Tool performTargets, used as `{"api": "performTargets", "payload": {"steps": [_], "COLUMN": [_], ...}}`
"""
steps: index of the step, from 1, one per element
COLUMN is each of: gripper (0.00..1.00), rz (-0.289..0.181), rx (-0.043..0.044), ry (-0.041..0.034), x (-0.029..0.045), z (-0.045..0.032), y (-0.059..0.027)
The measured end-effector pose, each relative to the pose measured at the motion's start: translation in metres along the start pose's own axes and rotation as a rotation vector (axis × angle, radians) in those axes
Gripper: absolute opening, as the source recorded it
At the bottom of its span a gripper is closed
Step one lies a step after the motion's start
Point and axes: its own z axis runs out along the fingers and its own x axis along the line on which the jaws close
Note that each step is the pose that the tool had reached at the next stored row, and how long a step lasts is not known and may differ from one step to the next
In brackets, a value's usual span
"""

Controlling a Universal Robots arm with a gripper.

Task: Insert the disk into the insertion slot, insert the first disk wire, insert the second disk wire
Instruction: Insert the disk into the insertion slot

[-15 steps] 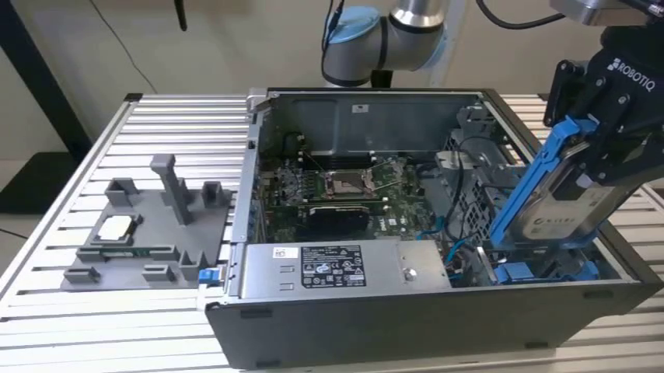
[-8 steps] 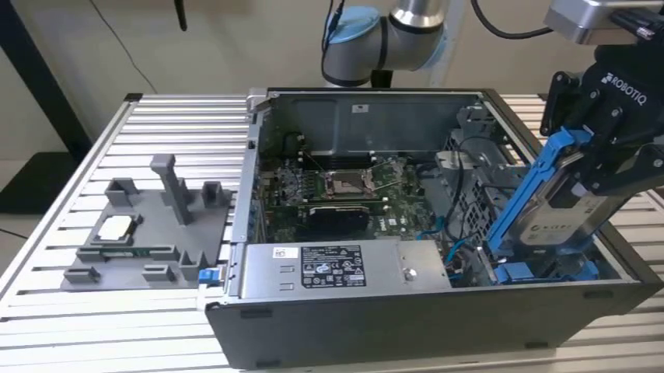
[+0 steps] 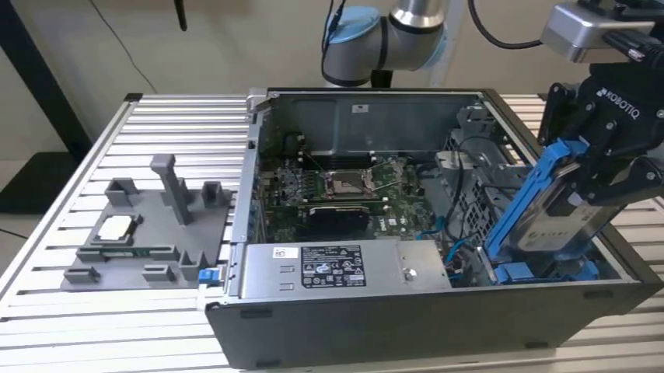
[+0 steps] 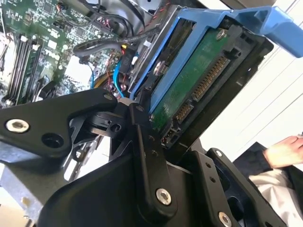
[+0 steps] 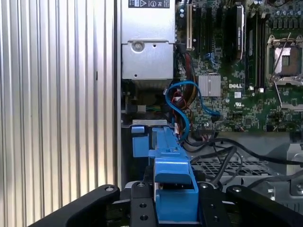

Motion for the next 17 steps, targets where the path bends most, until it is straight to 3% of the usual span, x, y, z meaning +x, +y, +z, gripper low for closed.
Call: {"api": "performTargets", "payload": {"steps": [17], "gripper": [0.33], "rz": [0.0], "rx": [0.0023], "ry": [-0.0001], "x": [0.0001], "z": [0.0288], "y": [-0.0011]}}
